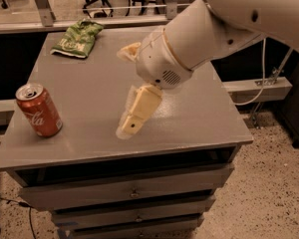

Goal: Knock coke can over

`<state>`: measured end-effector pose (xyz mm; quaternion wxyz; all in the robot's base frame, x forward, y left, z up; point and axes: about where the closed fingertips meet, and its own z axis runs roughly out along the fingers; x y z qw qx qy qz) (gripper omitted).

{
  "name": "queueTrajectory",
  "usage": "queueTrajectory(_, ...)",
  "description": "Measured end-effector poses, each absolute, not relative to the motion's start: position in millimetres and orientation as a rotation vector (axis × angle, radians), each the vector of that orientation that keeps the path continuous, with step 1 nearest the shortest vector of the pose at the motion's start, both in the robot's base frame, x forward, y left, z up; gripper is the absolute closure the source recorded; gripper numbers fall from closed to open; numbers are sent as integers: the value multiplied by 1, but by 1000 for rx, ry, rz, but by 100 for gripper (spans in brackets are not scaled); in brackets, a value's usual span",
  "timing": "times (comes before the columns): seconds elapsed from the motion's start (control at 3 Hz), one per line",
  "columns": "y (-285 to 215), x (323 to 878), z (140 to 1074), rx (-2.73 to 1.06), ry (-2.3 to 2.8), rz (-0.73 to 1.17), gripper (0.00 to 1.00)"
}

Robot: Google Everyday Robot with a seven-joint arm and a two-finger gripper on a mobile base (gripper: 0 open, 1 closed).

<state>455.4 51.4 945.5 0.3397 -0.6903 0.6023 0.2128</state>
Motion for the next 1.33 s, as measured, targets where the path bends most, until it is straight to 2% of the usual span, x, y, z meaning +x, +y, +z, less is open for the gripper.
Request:
queueTrajectory(0.67,68,459,934,-1742,1515,616,0)
queueTrajectory(1.33,156,479,901,-1576,1329,841,0)
